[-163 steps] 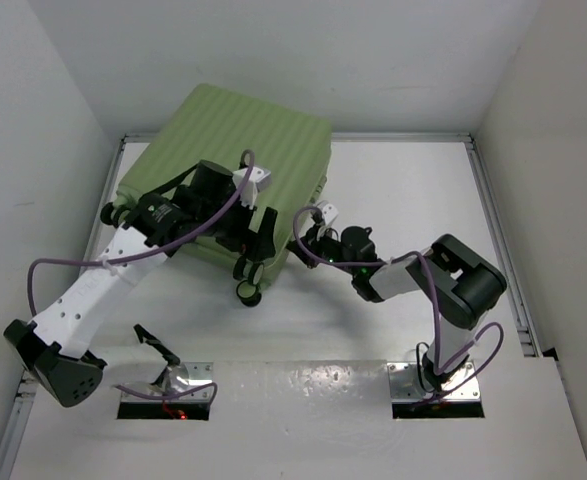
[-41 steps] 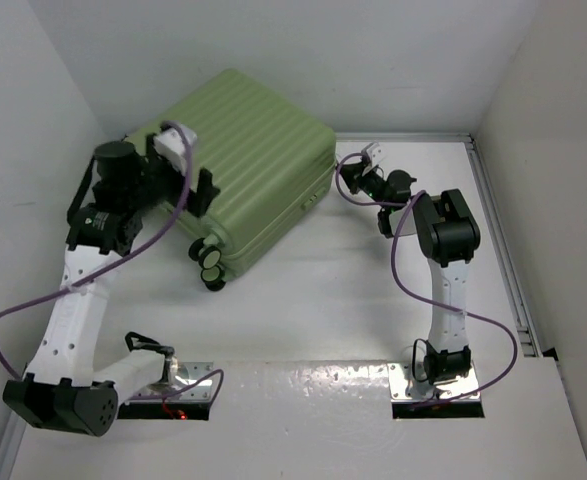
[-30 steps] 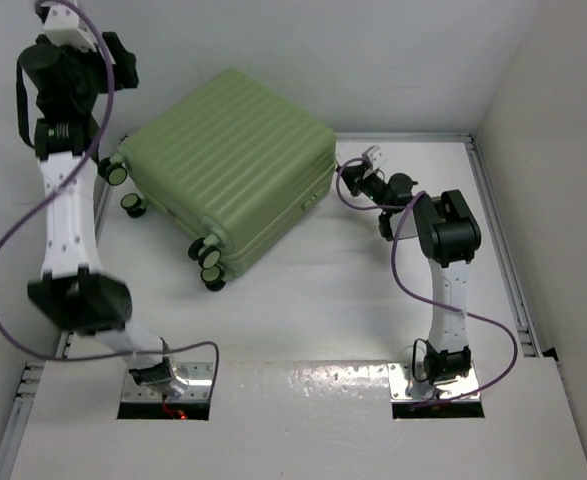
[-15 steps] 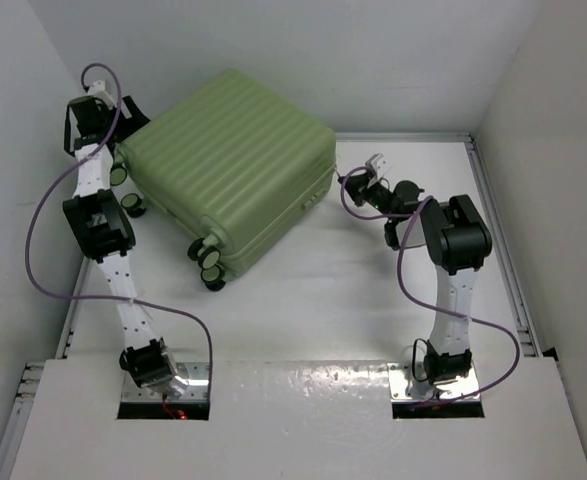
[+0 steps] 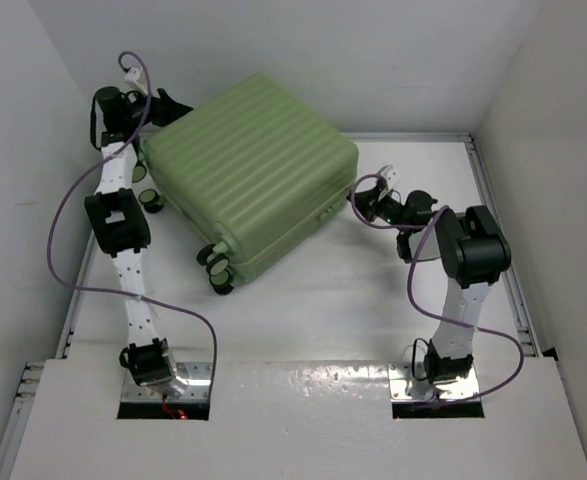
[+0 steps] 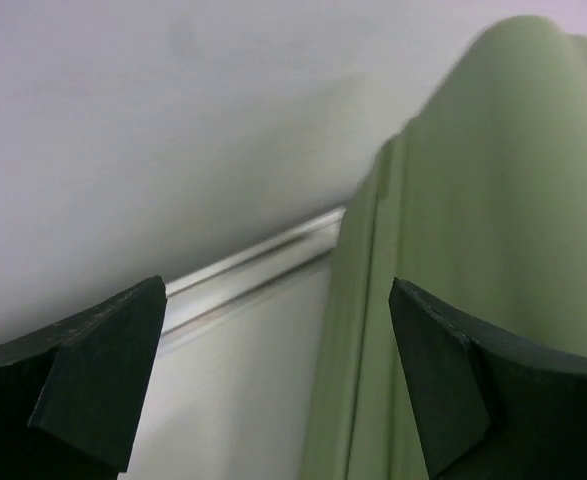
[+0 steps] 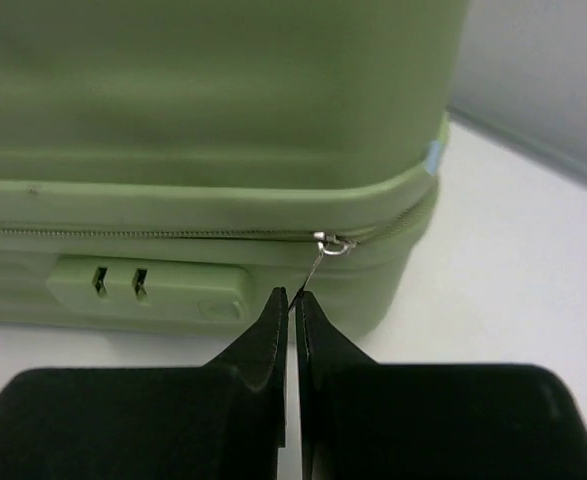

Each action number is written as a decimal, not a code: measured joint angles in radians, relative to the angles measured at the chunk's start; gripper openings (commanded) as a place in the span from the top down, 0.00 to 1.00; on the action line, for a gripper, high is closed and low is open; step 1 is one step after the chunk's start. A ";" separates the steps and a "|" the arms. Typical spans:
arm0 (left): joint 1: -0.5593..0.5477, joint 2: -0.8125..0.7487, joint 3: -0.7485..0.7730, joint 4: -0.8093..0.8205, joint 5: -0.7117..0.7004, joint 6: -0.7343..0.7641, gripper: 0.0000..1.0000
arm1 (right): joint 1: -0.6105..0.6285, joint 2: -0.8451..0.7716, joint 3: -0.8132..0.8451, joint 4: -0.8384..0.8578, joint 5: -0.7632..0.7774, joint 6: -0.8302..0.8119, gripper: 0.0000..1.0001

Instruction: Pack the luggage

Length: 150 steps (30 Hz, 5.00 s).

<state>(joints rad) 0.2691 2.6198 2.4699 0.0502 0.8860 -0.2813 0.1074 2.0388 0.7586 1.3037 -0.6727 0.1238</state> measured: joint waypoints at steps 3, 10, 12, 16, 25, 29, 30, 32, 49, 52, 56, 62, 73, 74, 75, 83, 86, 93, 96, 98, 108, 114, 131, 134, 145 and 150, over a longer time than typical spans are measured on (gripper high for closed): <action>-0.045 0.003 -0.037 0.125 0.101 -0.146 0.12 | -0.023 -0.061 -0.073 -0.038 -0.009 -0.001 1.00; -0.169 -0.027 -0.134 0.838 0.476 -0.894 0.13 | -0.089 -0.329 -0.267 -0.165 -0.001 -0.031 1.00; -0.202 -0.055 -0.193 0.912 0.493 -0.930 0.12 | -0.090 -0.435 -0.332 -0.245 -0.011 -0.045 1.00; -0.236 -0.089 -0.242 0.592 0.420 -0.643 0.03 | -0.092 -0.647 -0.438 -0.405 -0.014 -0.076 1.00; -0.185 -0.459 -0.417 -0.140 0.006 0.056 0.01 | -0.298 -0.890 -0.457 -0.753 -0.041 -0.105 0.81; -0.097 -0.735 -0.609 -0.219 -0.195 0.154 0.01 | -0.261 -0.901 -0.448 -0.842 -0.120 -0.095 0.84; -0.067 -0.825 -0.666 -0.244 -0.237 0.170 0.01 | -0.216 -0.901 -0.448 -0.850 -0.133 -0.093 0.81; -0.037 -0.931 -0.724 -0.286 -0.290 0.183 0.01 | -0.142 -0.899 -0.456 -0.830 -0.128 -0.087 0.78; -0.235 -1.377 -0.975 -1.218 -0.228 0.678 0.02 | 0.743 -0.392 -0.121 -0.579 0.218 0.035 0.53; -0.335 -1.384 -0.975 -1.283 -0.225 0.706 0.01 | 0.828 -0.360 -0.029 -0.529 0.275 0.040 0.45; -0.468 -1.413 -1.011 -1.305 -0.288 0.736 0.01 | 0.842 -0.458 -0.040 -0.499 0.313 0.057 0.35; -0.543 -1.424 -1.130 -1.259 -0.452 0.772 0.01 | 0.656 -0.752 -0.141 -0.703 0.307 0.067 0.29; -0.689 -1.376 -1.255 -1.031 -0.613 0.698 0.07 | 0.117 -0.839 -0.173 -1.169 0.309 0.042 0.24; -0.689 -1.374 -1.278 -1.017 -0.618 0.687 0.18 | 0.087 -0.835 -0.173 -1.183 0.301 0.046 0.24; -0.689 -1.372 -1.300 -1.001 -0.623 0.676 0.23 | 0.056 -0.833 -0.173 -1.190 0.295 0.053 0.24; -0.686 -1.408 -1.441 -0.884 -0.639 0.641 1.00 | -0.090 -0.856 -0.261 -1.093 0.216 0.100 0.30; -0.678 -1.432 -1.461 -0.870 -0.629 0.676 1.00 | -0.099 -0.861 -0.291 -1.070 0.188 0.101 0.31; -0.591 -1.574 -1.513 -0.912 -0.576 1.044 1.00 | -0.146 -0.913 -0.350 -1.015 0.124 0.062 0.31; -0.519 -1.675 -1.538 -0.990 -0.593 1.236 1.00 | -0.149 -0.937 -0.379 -0.988 0.101 0.035 0.31; -0.457 -1.722 -1.544 -1.078 -0.632 1.361 1.00 | -0.145 -0.963 -0.416 -0.956 0.081 0.012 0.31; -0.245 -1.538 -1.400 -1.331 -0.595 1.497 1.00 | 0.004 -1.038 -0.565 -0.821 0.063 -0.051 0.46; -0.202 -1.379 -1.305 -1.401 -0.488 1.416 1.00 | 0.116 -1.186 -0.668 -0.784 0.127 0.038 0.50; -0.191 -1.466 -1.381 -1.272 -0.408 1.384 1.00 | 0.401 -0.903 -0.660 -0.486 0.663 0.057 0.56; -0.185 -1.513 -1.419 -1.224 -0.402 1.388 1.00 | 0.423 -0.878 -0.633 -0.461 0.724 0.055 0.56; -0.211 -1.773 -1.638 -0.944 -0.452 1.380 1.00 | 0.473 -0.819 -0.577 -0.512 0.880 0.060 0.76; -0.216 -1.793 -1.658 -0.916 -0.465 1.372 1.00 | 0.470 -0.820 -0.565 -0.537 0.867 0.071 1.00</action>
<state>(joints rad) 0.0528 0.8265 0.8120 -0.8654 0.4213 1.0904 0.5770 1.2190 0.1936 0.7662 0.1940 0.1944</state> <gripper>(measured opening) 0.525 0.046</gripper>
